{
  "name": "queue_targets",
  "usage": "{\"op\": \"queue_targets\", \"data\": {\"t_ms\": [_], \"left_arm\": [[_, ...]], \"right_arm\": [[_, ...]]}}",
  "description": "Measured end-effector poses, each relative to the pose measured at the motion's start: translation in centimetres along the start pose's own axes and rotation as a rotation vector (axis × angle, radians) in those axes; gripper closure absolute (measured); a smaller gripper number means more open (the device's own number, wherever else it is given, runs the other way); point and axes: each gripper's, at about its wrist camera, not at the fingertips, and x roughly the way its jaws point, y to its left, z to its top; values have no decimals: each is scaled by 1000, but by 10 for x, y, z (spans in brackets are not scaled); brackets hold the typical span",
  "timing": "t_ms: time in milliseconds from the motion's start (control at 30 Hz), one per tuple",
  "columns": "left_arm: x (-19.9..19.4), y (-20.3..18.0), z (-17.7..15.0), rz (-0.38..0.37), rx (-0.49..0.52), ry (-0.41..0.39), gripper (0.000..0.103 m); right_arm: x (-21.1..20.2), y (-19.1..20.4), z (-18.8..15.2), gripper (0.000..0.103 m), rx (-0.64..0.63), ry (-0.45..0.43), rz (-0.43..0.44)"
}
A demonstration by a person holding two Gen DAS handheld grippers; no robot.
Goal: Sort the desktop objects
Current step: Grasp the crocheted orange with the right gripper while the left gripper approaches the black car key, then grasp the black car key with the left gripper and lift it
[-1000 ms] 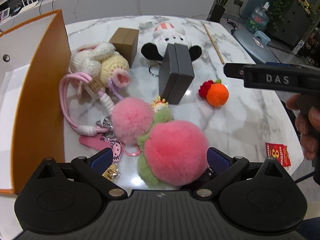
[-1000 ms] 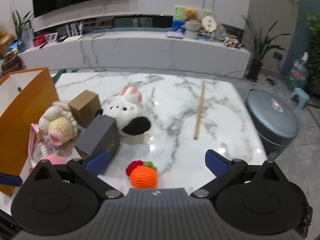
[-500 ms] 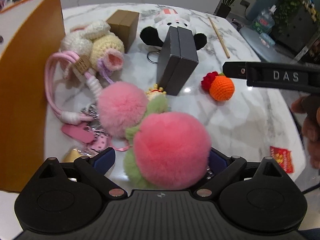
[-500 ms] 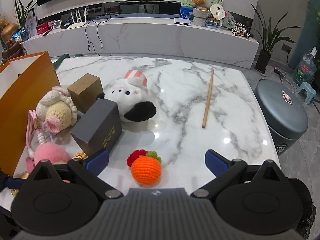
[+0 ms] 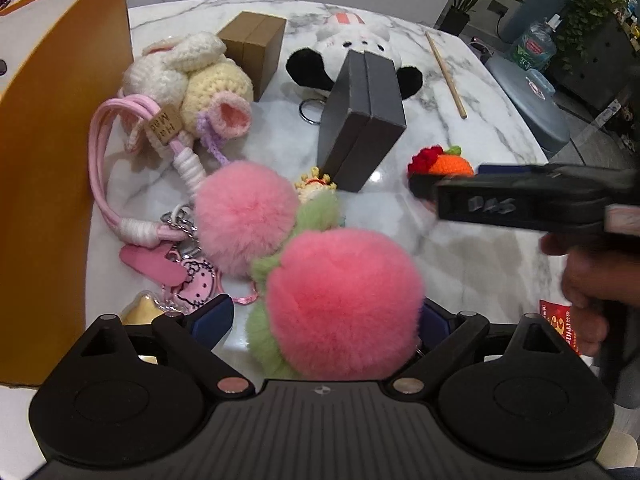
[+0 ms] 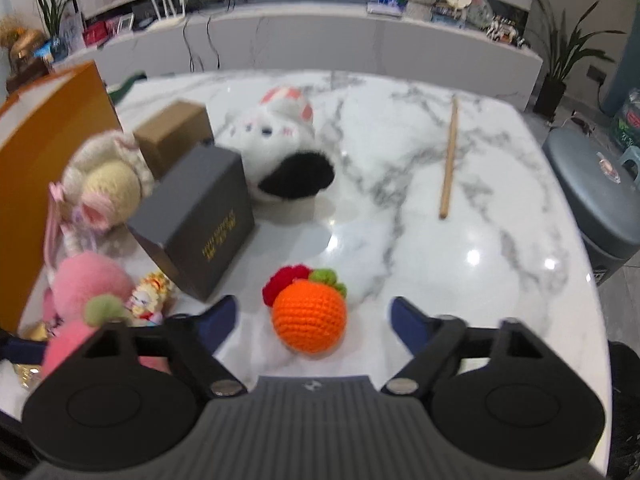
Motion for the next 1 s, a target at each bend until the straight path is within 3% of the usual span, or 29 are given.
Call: {"op": "queue_targets", "data": {"t_ms": [33,100,167,400,533,667,733,800,867,933,1000], "left_arm": [[-1,2,0,0,-1,-2,0],[-4,6,1,-3,-7,-4,0],[-6,10,1,-8,-15,-4,0],[-13,3,-6,-37,35,4,0],[-28,-18,-15,-75,195,-22,0],[-43,-58,-38,-113,492,-113,0],[-40,-74,-51,-108,601,-143,0],[-27,-87,-62,-79,675,-122,0],[-12,-95,-70,-49,726,-83,8],[-1,-96,-74,-31,753,-47,23],[-2,-88,-78,-31,764,-45,25]], "right_arm": [[5,2,-1,32,-12,13,-6],[10,4,-3,49,-31,21,-5],[8,3,-1,59,-29,21,-4],[-6,-2,2,59,-12,-2,24],[-20,-9,2,59,-2,-29,21],[-31,-19,0,59,13,-43,17],[-34,-23,-2,59,19,-48,18],[-36,-26,-3,59,24,-52,22],[-39,-29,-4,59,28,-59,31],[-42,-31,-5,59,30,-64,40],[-43,-33,-7,58,30,-65,46]]}}
